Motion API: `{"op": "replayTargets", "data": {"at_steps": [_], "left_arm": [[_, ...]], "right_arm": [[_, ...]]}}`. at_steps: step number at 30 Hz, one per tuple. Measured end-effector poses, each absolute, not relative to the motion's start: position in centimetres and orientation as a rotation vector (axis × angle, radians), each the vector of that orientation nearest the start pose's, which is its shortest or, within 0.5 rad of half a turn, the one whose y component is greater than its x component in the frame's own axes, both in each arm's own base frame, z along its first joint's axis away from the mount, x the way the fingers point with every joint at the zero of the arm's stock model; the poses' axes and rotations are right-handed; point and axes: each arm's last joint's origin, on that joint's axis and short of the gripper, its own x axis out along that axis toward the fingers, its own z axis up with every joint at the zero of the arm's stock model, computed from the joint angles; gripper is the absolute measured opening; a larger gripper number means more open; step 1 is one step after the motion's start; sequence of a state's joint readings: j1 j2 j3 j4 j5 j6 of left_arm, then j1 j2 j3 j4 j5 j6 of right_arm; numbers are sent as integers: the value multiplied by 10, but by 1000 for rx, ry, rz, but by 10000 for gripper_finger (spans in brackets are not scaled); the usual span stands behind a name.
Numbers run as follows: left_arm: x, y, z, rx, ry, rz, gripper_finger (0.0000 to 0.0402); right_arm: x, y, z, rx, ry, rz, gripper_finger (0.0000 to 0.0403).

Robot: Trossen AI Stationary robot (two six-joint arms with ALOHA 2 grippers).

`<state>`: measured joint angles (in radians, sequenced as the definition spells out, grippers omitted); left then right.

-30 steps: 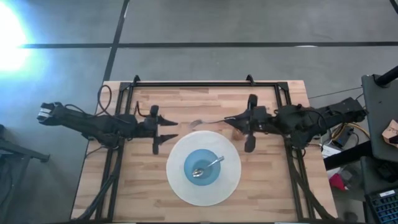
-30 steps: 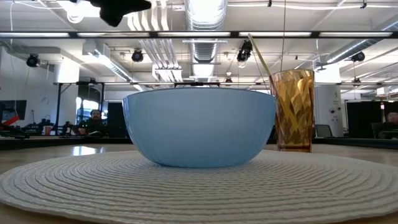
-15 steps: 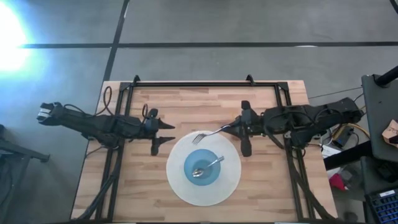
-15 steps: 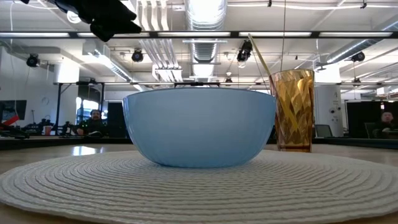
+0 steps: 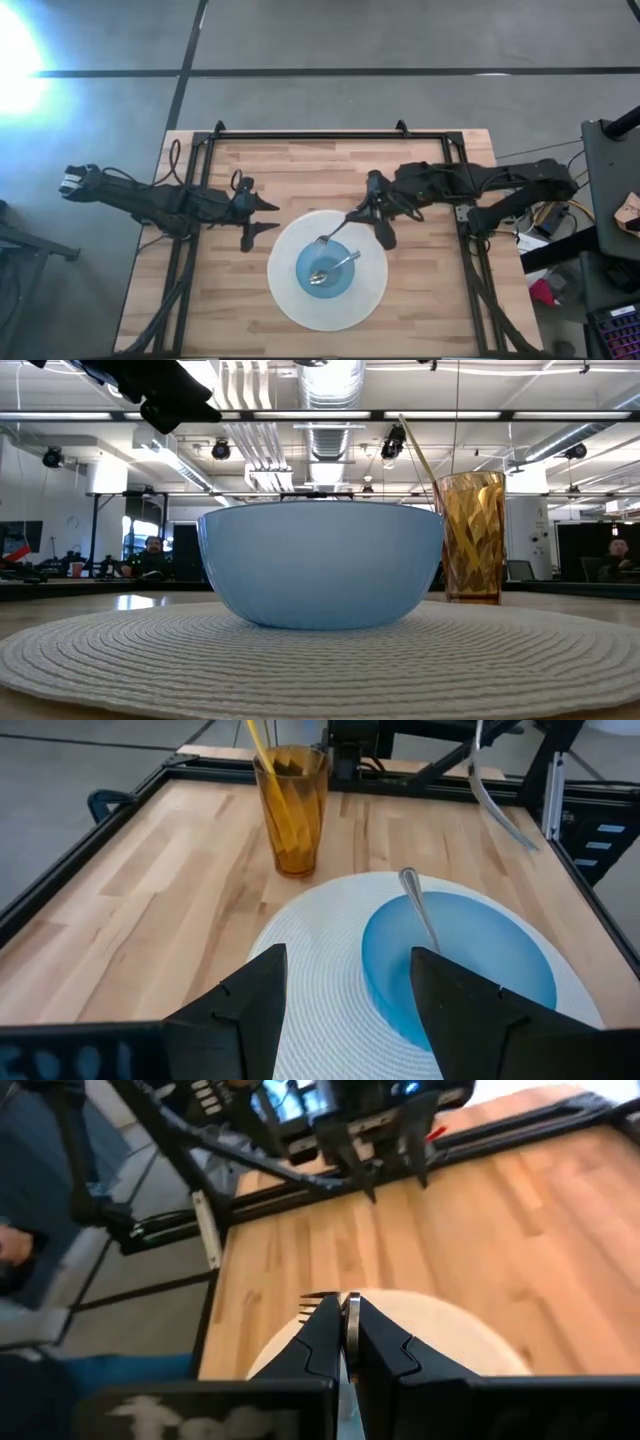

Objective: Pick & Place Utensil
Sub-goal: Put the silver fork into the blue bowl on the white mat

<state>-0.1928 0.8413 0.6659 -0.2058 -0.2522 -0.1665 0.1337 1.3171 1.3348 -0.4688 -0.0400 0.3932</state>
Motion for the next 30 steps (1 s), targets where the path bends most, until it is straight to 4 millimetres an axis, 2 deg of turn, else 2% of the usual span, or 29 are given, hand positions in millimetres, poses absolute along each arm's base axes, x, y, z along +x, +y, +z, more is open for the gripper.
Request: {"op": "replayTargets", "data": {"at_steps": [12,30], "left_arm": [[182,-28,280,-87,381,86,206],[181,-29,279,-93,393,84,206]], "right_arm": [[315,31,346,435,631,166,8],[352,34,301,507,743,172,8]]}}
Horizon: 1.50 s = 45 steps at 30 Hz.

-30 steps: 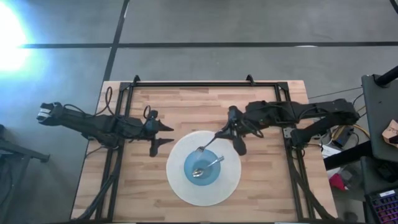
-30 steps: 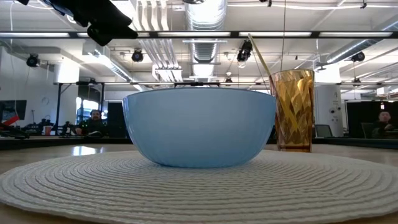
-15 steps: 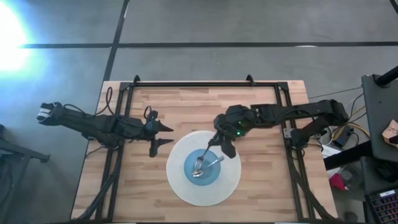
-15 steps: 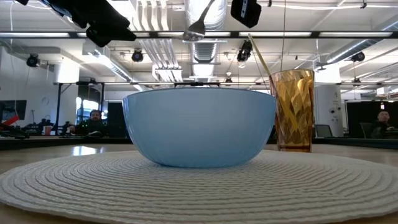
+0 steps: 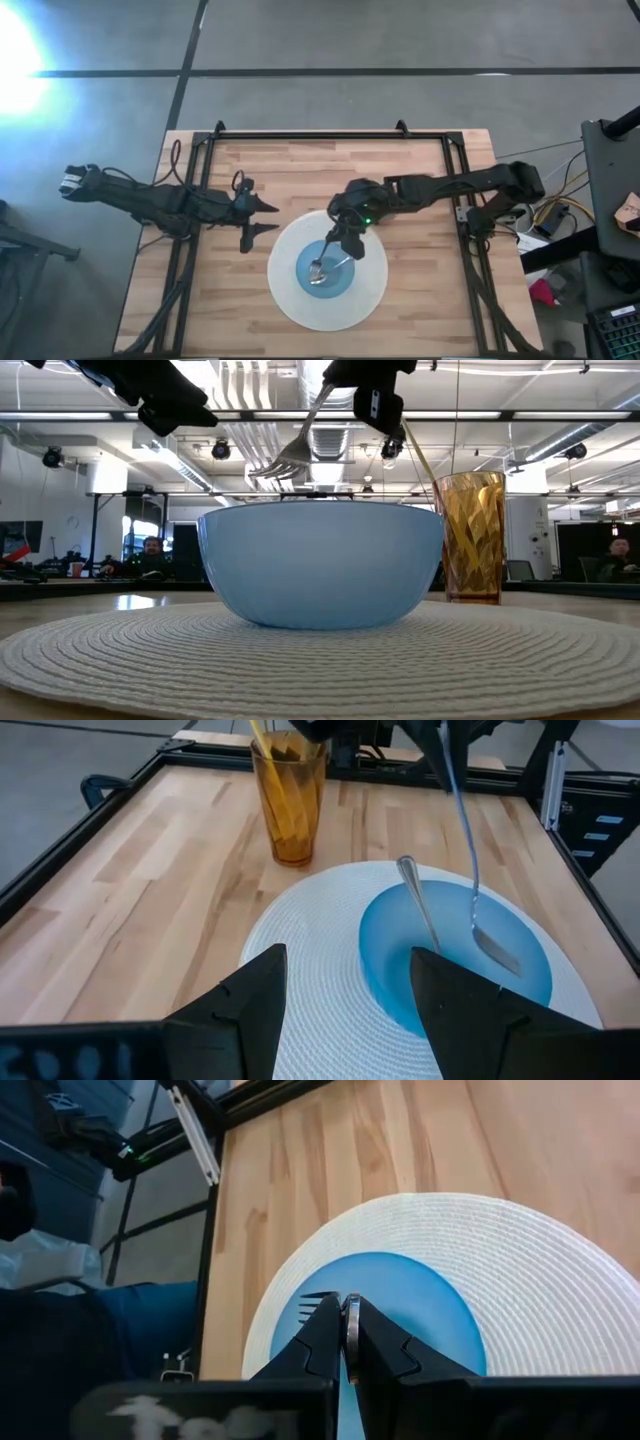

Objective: Pick & Place Utensil
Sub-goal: Put the silver fork into the blue bowl on the white mat

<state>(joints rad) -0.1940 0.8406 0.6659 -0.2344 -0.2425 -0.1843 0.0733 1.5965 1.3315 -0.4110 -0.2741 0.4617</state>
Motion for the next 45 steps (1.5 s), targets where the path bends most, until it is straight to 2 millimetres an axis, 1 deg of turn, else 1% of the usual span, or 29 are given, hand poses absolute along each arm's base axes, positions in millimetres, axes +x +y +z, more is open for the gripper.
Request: {"op": "replayTargets", "data": {"at_steps": [4,11,14,19,25,29,33,37,40,45], "left_arm": [[181,-29,278,-98,399,68,206],[181,-29,278,-97,405,68,206],[181,-29,278,-97,407,68,206],[181,-29,277,-97,409,68,206],[181,-29,277,-97,409,69,206],[181,-29,277,-95,410,69,206],[181,-29,277,-91,412,68,206],[181,-29,277,-91,416,69,206],[180,-29,276,-89,427,70,206],[180,-29,275,-87,433,71,206]], "right_arm": [[356,32,297,526,751,184,8],[356,20,295,601,779,186,8],[359,17,292,622,786,206,8],[365,11,279,646,829,208,8],[371,8,268,650,852,192,8],[374,7,263,650,861,180,8],[374,6,263,645,859,165,8],[369,13,272,608,826,104,8],[361,23,288,616,782,81,8],[343,45,313,623,709,49,8]]}}
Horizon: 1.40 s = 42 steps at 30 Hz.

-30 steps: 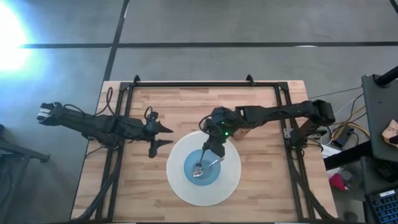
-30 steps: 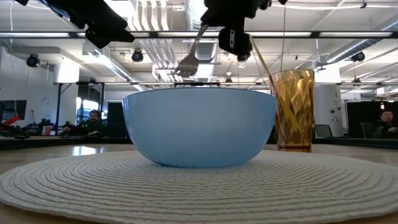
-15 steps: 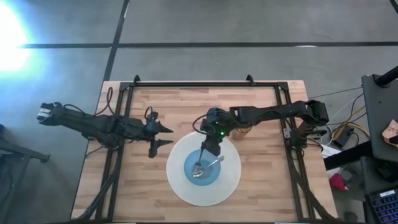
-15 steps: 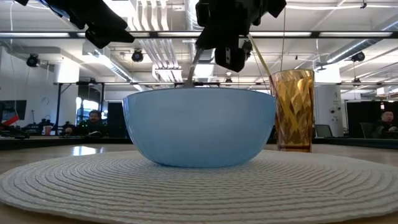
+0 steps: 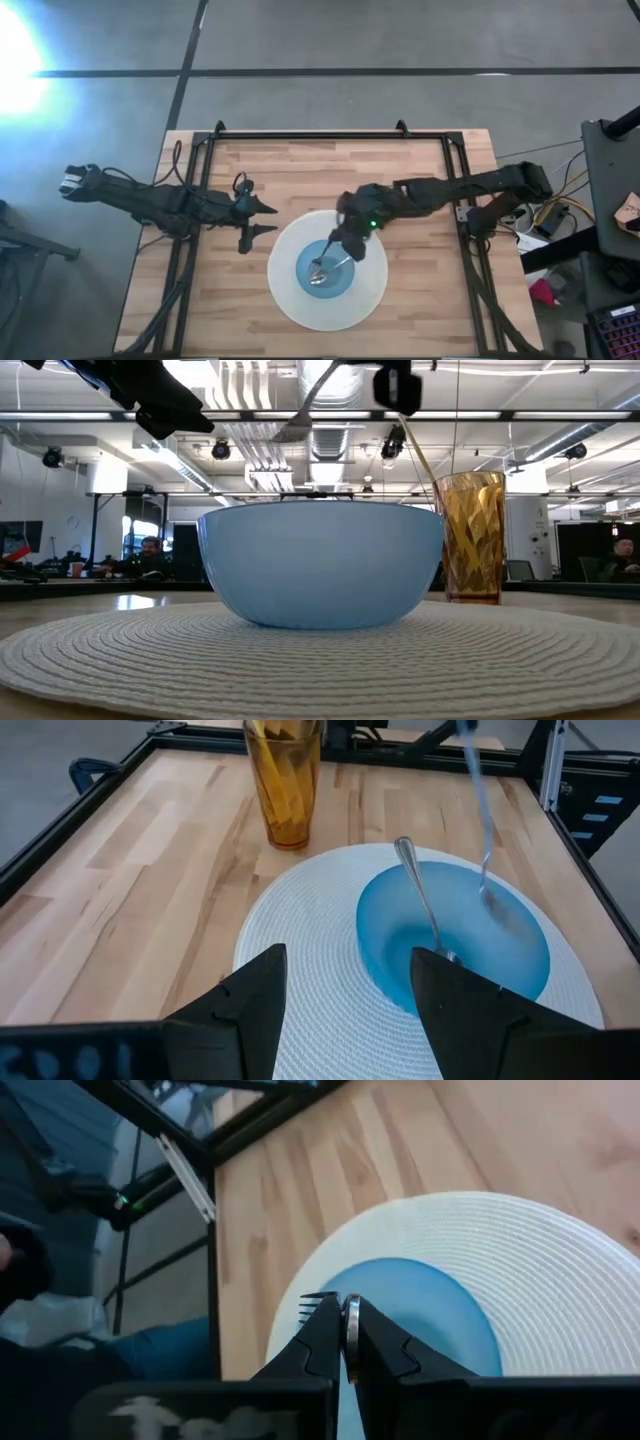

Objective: Pick & Place Utensil
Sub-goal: Put the silver fork into the blue bowl on the white mat

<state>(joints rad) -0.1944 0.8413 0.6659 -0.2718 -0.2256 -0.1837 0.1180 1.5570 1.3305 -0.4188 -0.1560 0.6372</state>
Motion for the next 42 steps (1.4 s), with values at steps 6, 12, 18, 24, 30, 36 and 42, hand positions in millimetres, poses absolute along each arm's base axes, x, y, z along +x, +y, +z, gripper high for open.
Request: {"op": "replayTargets", "data": {"at_steps": [6,12,18,24,30,36,42], "left_arm": [[180,-29,275,-88,432,71,206],[180,-29,275,-88,432,71,206],[180,-29,275,-87,432,71,206],[180,-29,275,-87,434,71,206],[180,-29,274,-85,441,71,206],[180,-29,274,-85,440,71,206],[180,-29,274,-86,440,71,206]], "right_arm": [[312,71,324,601,696,-81,8],[282,91,321,632,629,-185,8],[262,103,299,754,507,-201,8],[254,112,274,838,439,-199,8],[244,121,255,885,452,-257,8],[236,125,238,920,452,-318,8],[238,127,223,925,483,-357,8]]}}
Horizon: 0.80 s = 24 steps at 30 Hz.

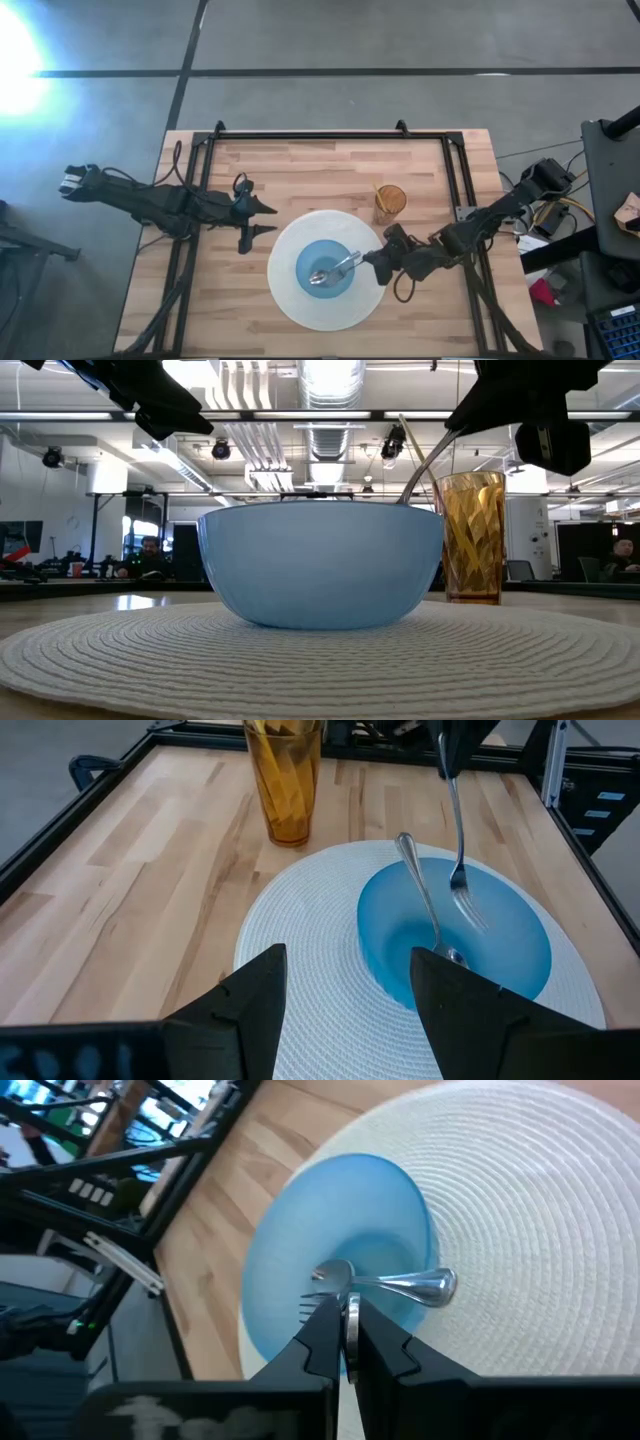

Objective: Pick & Place Utensil
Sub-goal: Put the silver fork into the blue bowl on the white mat

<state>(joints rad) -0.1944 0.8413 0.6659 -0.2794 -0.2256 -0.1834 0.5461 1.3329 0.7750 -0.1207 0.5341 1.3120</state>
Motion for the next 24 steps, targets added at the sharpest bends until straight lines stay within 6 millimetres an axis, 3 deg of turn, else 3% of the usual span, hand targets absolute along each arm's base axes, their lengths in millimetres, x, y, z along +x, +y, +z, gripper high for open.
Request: {"op": "replayTargets", "data": {"at_steps": [24], "left_arm": [[180,-29,274,-85,443,72,206]], "right_arm": [[251,135,197,951,501,-427,8]]}}
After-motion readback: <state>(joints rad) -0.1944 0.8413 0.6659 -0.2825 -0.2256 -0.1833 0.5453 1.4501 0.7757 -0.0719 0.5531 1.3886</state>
